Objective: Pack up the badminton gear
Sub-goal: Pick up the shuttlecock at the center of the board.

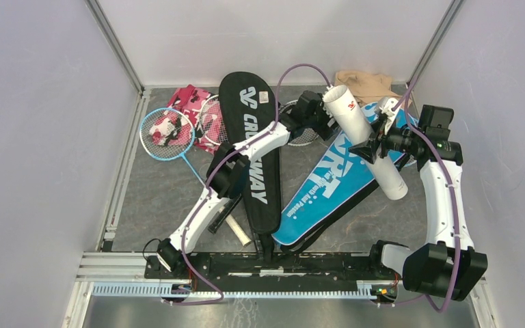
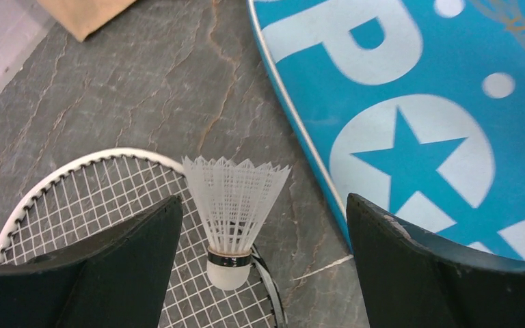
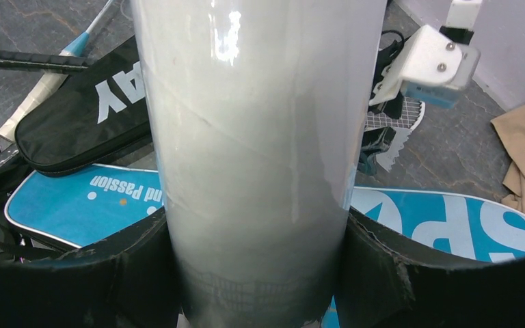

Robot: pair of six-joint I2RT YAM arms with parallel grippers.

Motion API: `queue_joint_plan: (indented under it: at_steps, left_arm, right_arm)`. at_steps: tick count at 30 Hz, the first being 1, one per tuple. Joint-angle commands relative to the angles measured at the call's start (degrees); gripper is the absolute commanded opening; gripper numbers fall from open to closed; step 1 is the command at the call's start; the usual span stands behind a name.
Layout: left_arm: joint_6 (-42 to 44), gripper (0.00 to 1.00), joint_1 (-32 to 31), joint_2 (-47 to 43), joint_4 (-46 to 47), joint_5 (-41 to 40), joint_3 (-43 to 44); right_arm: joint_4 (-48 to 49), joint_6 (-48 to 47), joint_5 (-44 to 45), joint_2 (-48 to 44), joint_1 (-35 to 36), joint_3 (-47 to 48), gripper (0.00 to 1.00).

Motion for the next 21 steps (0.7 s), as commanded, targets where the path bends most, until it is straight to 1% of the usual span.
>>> queue_joint_plan:
  at_steps: [1,3,6,11,18,21]
  left_arm:
    - [6.71,0.95,-0.02,2.07,4.5,-6.14,2.46]
    - [7.02,0.92,-0.02,2.82,4.5,-6.3,2.46]
    - [7.34,0.85,-0.08,3.72,4.58,-5.91,2.49]
    - [7.37,0.74,-0.1,4.48,4.69,-4.86,2.63]
    - [6.53,0.56,-0.1,3.52,3.74,-2.57,2.76]
    - [6.46,0.45,-0.1,2.28,2.4,-0.99,2.99]
  right_arm:
    - [-0.1,-0.87,-0.37,-0.62,-0.08,0.27,0.13]
    - [-0.23,-1.01,-0.28,-0.67,-0.12,-0.01,0.12]
    - [-0.58,-1.31,-0.36,-0.62,-0.09,-0.27,0.13]
    - [-1.75,-2.39,-0.23,-0.72,-0.1,-0.22,0.12]
    - [-2.62,-3.51,0.16,-1.31,-0.08,-1.22,0.12]
    - [-3.0,-3.86,0.33,-1.37,-0.09,-1.11,0.12]
